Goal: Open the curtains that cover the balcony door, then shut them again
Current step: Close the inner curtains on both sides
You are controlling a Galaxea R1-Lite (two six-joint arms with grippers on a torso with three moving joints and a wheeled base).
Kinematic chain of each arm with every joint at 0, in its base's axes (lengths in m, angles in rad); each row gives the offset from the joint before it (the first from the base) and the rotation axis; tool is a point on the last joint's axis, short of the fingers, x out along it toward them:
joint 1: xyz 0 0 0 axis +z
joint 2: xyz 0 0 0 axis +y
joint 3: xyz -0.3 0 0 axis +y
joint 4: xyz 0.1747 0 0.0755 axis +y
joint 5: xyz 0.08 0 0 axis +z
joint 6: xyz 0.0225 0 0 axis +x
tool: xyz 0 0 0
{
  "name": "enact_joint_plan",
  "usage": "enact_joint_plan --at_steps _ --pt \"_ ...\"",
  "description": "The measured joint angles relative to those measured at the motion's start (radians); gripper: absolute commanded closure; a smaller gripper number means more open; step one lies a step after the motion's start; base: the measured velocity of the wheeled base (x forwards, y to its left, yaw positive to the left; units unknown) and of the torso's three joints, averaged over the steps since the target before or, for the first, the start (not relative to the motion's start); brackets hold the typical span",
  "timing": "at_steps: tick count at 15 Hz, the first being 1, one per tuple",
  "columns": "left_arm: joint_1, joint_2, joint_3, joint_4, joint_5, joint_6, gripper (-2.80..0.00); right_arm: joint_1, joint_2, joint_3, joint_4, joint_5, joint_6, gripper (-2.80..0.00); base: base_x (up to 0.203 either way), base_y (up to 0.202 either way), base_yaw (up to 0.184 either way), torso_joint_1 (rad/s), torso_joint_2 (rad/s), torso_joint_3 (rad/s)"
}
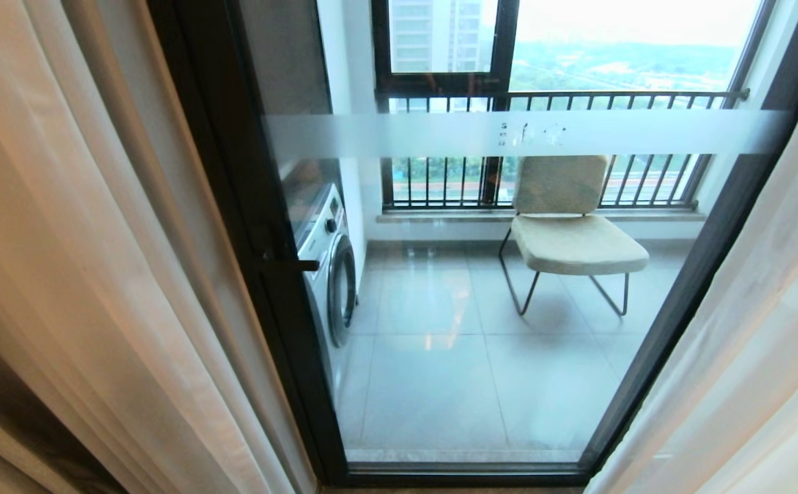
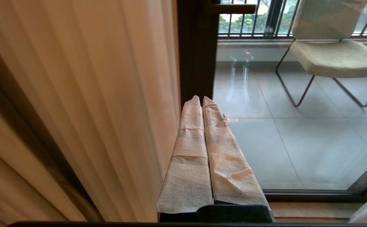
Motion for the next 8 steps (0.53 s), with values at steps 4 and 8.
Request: enact_joint_plan --at_steps 4,8 --pt "0.0 0.0 0.0 0.0 0.0 0.0 0.0 0.0 0.0 0.0 0.0 0.0 0.0 0.0 0.0 0.062 0.001 0.001 0.0 0.002" --pt "-0.001 0.0 0.0 -0.001 -0.001 0.0 0.0 0.0 0.0 0.0 0.0 0.0 0.0 0.0 0.0 0.0 0.0 0.0 0.0 0.0"
